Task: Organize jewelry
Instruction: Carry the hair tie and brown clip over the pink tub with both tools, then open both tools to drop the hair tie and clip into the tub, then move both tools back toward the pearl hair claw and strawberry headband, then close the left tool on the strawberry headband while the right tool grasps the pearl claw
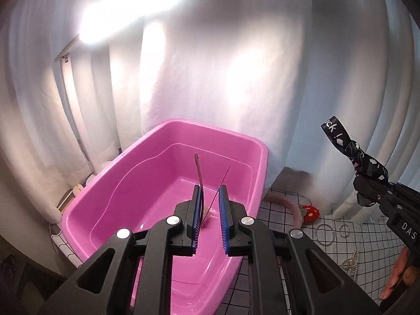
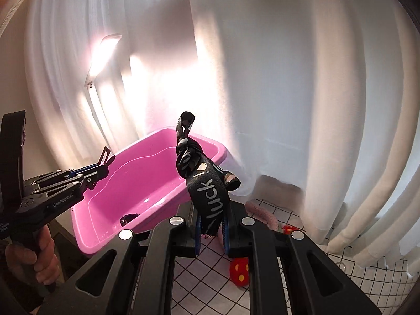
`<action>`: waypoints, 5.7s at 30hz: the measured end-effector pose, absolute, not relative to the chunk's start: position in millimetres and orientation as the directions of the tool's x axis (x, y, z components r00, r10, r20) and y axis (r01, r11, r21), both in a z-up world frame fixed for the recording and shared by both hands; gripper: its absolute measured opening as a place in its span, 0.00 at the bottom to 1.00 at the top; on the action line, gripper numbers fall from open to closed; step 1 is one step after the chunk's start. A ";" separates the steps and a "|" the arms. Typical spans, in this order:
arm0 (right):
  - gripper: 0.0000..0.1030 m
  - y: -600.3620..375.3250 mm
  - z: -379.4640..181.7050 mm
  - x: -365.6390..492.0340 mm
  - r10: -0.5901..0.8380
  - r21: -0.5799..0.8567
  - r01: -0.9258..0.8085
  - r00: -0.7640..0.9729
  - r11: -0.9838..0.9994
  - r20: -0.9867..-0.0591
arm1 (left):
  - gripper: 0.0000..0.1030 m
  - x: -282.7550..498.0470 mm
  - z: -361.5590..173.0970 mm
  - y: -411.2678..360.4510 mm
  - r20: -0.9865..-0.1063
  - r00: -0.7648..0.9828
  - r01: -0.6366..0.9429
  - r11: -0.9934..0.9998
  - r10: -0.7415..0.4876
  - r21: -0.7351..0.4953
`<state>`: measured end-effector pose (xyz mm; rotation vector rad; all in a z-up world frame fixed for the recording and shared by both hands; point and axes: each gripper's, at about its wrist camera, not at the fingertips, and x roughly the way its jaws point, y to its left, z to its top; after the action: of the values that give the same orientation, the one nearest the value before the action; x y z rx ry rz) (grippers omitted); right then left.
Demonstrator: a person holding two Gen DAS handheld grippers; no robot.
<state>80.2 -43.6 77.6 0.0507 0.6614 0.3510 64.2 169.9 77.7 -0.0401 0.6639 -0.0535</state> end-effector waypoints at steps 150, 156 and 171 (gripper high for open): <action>0.66 -225.9 -186.7 -0.3 -0.139 0.044 0.409 0.406 0.911 -0.903 | 0.93 180.6 -180.7 -50.2 -0.863 0.482 0.376 0.925 -0.150 0.049; 0.44 -224.0 -184.8 -3.3 -0.154 0.020 0.392 0.408 0.920 -0.900 | 0.80 169.9 -182.8 -45.0 -0.866 0.473 0.386 0.922 -0.163 0.038; 0.41 -221.2 -178.8 -8.3 -0.116 0.068 0.386 0.435 0.920 -0.893 | 0.17 135.4 -151.8 -48.4 -0.844 0.491 0.430 0.903 -0.217 0.018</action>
<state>-8.3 -221.2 -178.8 0.2793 1.0794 -0.3175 135.4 -48.4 -151.8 0.2387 0.9835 -0.3972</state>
